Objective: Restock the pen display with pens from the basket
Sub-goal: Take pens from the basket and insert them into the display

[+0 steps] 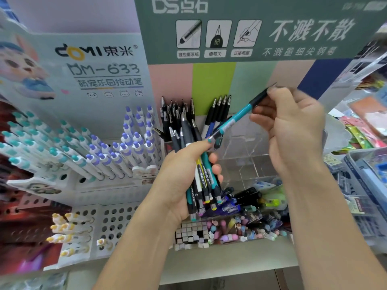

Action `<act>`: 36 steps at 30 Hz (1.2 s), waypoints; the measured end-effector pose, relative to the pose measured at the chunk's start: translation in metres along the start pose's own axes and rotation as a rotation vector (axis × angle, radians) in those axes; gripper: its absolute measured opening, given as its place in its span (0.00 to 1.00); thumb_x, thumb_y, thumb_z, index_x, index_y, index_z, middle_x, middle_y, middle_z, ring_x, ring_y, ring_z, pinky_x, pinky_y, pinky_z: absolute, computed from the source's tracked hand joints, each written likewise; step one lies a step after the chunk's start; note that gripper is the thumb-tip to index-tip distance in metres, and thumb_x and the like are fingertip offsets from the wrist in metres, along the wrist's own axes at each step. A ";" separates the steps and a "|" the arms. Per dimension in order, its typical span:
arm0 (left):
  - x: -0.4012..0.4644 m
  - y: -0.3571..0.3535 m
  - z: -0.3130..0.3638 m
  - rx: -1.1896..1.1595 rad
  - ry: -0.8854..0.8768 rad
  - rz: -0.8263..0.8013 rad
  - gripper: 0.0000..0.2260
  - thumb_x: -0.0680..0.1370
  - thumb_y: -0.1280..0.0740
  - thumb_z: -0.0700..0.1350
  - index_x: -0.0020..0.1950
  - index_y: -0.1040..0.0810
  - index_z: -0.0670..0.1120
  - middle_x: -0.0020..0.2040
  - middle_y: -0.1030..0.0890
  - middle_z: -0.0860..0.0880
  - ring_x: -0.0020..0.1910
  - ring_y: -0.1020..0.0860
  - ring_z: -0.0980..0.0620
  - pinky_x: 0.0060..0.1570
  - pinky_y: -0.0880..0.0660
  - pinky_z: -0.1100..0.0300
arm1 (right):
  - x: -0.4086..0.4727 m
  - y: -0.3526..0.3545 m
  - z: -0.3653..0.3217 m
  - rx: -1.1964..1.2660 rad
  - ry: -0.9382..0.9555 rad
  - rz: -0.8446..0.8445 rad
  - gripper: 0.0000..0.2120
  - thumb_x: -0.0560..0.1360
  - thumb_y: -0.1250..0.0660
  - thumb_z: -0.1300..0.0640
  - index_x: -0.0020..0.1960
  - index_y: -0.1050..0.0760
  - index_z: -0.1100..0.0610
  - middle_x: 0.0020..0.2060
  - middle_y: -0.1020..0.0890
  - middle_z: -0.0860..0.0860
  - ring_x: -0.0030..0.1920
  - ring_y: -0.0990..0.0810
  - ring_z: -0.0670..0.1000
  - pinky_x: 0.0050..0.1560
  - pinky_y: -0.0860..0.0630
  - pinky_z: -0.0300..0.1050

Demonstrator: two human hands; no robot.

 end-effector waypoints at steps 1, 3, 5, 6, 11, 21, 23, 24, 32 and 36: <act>0.000 0.002 0.000 0.004 0.001 0.007 0.05 0.79 0.33 0.42 0.44 0.25 0.44 0.31 0.26 0.49 0.26 0.28 0.53 0.28 0.27 0.61 | 0.003 0.001 -0.002 -0.061 0.066 0.013 0.07 0.79 0.35 0.66 0.44 0.21 0.63 0.30 0.18 0.52 0.30 0.19 0.48 0.31 0.22 0.37; -0.001 0.004 -0.002 0.011 0.004 0.015 0.05 0.79 0.33 0.42 0.44 0.27 0.44 0.31 0.26 0.48 0.27 0.28 0.53 0.28 0.27 0.61 | 0.007 0.001 -0.005 -0.176 0.170 0.039 0.05 0.79 0.34 0.65 0.46 0.21 0.63 0.32 0.17 0.53 0.31 0.18 0.50 0.33 0.20 0.40; -0.002 0.005 -0.003 0.013 0.010 0.019 0.06 0.79 0.33 0.42 0.43 0.27 0.44 0.31 0.26 0.48 0.27 0.27 0.53 0.28 0.26 0.60 | 0.009 0.000 -0.005 -0.329 0.299 0.035 0.04 0.78 0.33 0.64 0.46 0.20 0.62 0.34 0.16 0.55 0.32 0.16 0.51 0.34 0.18 0.45; -0.002 0.005 -0.003 0.012 0.012 0.022 0.06 0.79 0.33 0.42 0.43 0.27 0.43 0.31 0.25 0.48 0.27 0.27 0.52 0.28 0.26 0.60 | 0.010 -0.001 -0.004 -0.436 0.368 0.010 0.03 0.77 0.32 0.62 0.46 0.19 0.60 0.35 0.16 0.54 0.32 0.16 0.51 0.35 0.17 0.47; -0.003 0.004 -0.003 0.035 0.017 0.053 0.05 0.79 0.31 0.42 0.45 0.23 0.42 0.33 0.22 0.47 0.27 0.25 0.52 0.28 0.24 0.60 | 0.014 -0.016 0.017 -0.859 0.505 -0.211 0.02 0.75 0.28 0.60 0.45 0.17 0.55 0.34 0.17 0.46 0.33 0.20 0.41 0.39 0.21 0.37; -0.003 -0.002 -0.005 0.082 -0.017 0.075 0.08 0.78 0.30 0.43 0.41 0.22 0.42 0.32 0.21 0.48 0.28 0.24 0.53 0.29 0.23 0.61 | 0.013 -0.013 0.028 -0.791 0.478 -0.154 0.07 0.71 0.21 0.59 0.41 0.20 0.55 0.33 0.20 0.44 0.33 0.23 0.40 0.35 0.29 0.29; -0.002 -0.002 -0.005 0.083 -0.016 0.081 0.08 0.78 0.29 0.43 0.39 0.22 0.43 0.31 0.22 0.48 0.27 0.24 0.52 0.29 0.23 0.61 | 0.006 -0.011 0.021 -0.756 0.474 -0.100 0.07 0.71 0.21 0.58 0.40 0.19 0.55 0.33 0.19 0.43 0.32 0.23 0.40 0.35 0.28 0.30; -0.001 -0.002 -0.005 0.085 -0.016 0.080 0.09 0.78 0.29 0.43 0.39 0.22 0.43 0.31 0.22 0.48 0.27 0.24 0.52 0.29 0.24 0.60 | 0.000 -0.010 0.016 -0.739 0.471 -0.071 0.07 0.71 0.21 0.56 0.40 0.18 0.55 0.33 0.18 0.43 0.32 0.22 0.40 0.34 0.28 0.31; 0.002 -0.010 -0.006 0.238 -0.011 0.014 0.07 0.77 0.30 0.40 0.40 0.22 0.41 0.32 0.24 0.46 0.27 0.25 0.51 0.27 0.26 0.60 | -0.037 -0.007 0.016 -0.485 -0.142 -0.347 0.04 0.73 0.24 0.61 0.46 0.15 0.61 0.29 0.17 0.50 0.26 0.24 0.46 0.25 0.27 0.35; 0.002 -0.010 -0.004 0.292 -0.015 0.015 0.06 0.77 0.29 0.41 0.48 0.21 0.39 0.31 0.23 0.46 0.26 0.25 0.51 0.28 0.25 0.60 | -0.031 -0.005 0.019 -0.492 -0.292 -0.324 0.03 0.73 0.24 0.60 0.43 0.16 0.60 0.28 0.20 0.49 0.26 0.25 0.43 0.25 0.31 0.32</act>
Point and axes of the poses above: each hand's wrist, its own x-axis towards the middle knuckle, its own y-axis out of the back of the hand, z = x × y, the point moved 3 cm from there along x, towards the middle knuckle
